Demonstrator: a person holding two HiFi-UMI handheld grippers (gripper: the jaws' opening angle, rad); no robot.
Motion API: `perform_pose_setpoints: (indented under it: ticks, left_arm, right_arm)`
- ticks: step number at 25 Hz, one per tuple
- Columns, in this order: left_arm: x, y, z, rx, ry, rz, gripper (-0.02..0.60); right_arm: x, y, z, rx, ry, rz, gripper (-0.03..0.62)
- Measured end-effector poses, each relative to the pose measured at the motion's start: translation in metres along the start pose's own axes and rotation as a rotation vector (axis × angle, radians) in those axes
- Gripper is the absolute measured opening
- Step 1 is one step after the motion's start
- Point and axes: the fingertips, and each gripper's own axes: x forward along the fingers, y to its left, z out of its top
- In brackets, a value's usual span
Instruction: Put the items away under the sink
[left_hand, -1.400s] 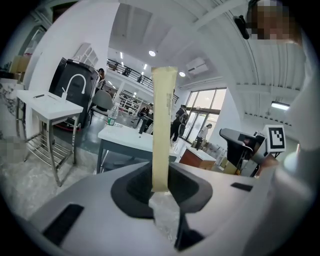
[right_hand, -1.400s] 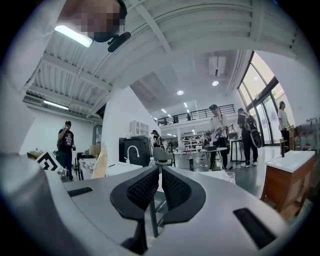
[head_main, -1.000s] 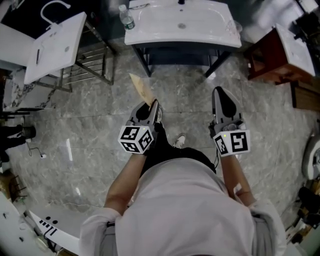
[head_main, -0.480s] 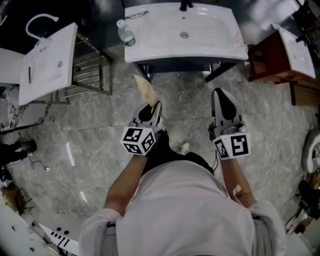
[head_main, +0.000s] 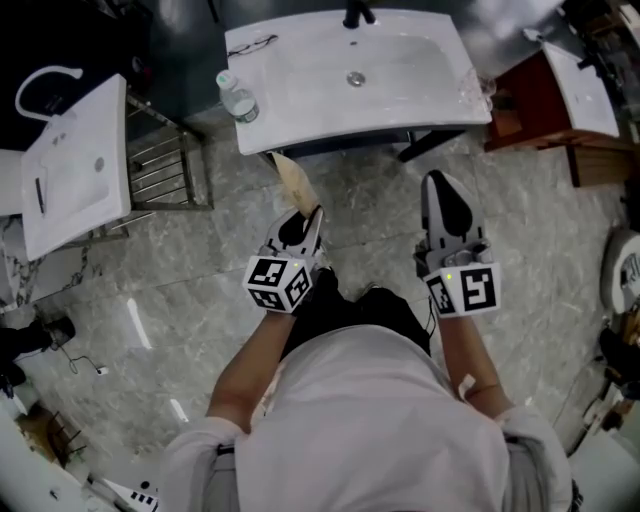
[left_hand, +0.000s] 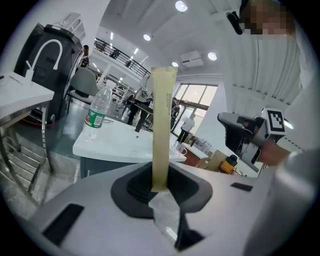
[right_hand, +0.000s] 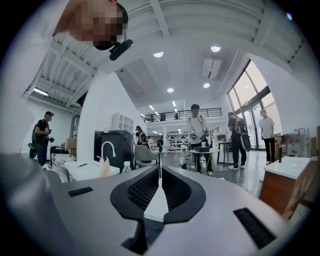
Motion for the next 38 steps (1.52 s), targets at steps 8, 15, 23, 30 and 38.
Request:
perform_pose_setpoints:
  ticks: [8, 15, 23, 30, 38]
  left_arm:
    - [0.032, 0.001, -0.005, 0.000, 0.041, -0.032, 0.067]
    - [0.062, -0.014, -0.032, 0.047, 0.069, -0.033, 0.067]
    - [0.118, -0.028, -0.093, 0.126, 0.157, -0.043, 0.067]
    - [0.155, 0.006, -0.143, 0.140, 0.223, 0.025, 0.067]
    - [0.192, 0.035, -0.202, 0.129, 0.312, 0.053, 0.067]
  right_arm:
    - [0.009, -0.025, -0.010, -0.001, 0.033, -0.040, 0.044]
    - [0.003, -0.062, -0.036, 0.004, 0.031, -0.030, 0.044]
    - [0.002, -0.128, -0.083, 0.005, 0.061, -0.037, 0.044]
    - [0.013, -0.150, -0.122, 0.025, 0.044, -0.019, 0.044]
    - [0.015, -0.157, -0.189, 0.047, 0.075, 0.017, 0.044]
